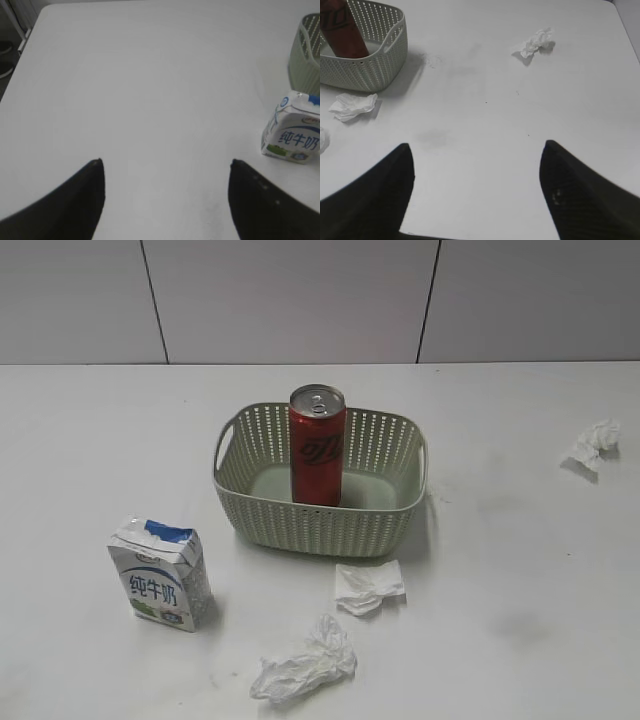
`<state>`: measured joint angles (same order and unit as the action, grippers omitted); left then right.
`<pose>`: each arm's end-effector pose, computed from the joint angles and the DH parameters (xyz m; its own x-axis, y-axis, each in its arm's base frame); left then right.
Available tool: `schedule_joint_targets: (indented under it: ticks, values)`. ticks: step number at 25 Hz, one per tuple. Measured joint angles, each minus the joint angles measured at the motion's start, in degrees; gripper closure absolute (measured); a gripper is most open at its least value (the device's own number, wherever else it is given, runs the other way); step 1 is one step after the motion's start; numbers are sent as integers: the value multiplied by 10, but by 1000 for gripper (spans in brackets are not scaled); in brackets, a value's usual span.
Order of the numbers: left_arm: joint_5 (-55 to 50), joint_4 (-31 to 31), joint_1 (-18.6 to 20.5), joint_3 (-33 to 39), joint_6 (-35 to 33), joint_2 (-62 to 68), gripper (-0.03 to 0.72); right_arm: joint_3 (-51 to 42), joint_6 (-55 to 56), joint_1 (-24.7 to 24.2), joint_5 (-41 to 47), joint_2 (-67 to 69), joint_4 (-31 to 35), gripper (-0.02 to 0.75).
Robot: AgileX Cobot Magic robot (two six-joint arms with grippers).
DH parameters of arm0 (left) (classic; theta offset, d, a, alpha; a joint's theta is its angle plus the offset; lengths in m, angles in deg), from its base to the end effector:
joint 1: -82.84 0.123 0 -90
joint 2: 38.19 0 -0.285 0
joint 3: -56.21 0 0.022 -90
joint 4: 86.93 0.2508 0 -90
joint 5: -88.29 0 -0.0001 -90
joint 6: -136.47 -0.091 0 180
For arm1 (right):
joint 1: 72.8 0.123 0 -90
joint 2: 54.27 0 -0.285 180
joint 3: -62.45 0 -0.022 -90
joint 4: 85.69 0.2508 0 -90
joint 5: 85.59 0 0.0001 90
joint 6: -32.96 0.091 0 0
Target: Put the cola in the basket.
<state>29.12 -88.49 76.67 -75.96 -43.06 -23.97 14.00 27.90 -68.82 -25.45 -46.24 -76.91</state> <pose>0.0124 -0.0035 0.2828 -0.5179 0.0337 -0.8548 0.1159 0.9928 -0.0311 -0.0053 0.0117 0.2796 -0.4402 -0.0421 -0.8969 -0.1923 0.9802 0.0483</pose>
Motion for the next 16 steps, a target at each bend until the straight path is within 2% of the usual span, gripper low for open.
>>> schedule_joint_targets:
  ticks: [5,16]
  values:
    - [0,0,0,0,0,-58,99,0,0,0,0,0,1,148]
    - [-1,0,0,0,0,-57,99,0,0,0,0,0,1,148]
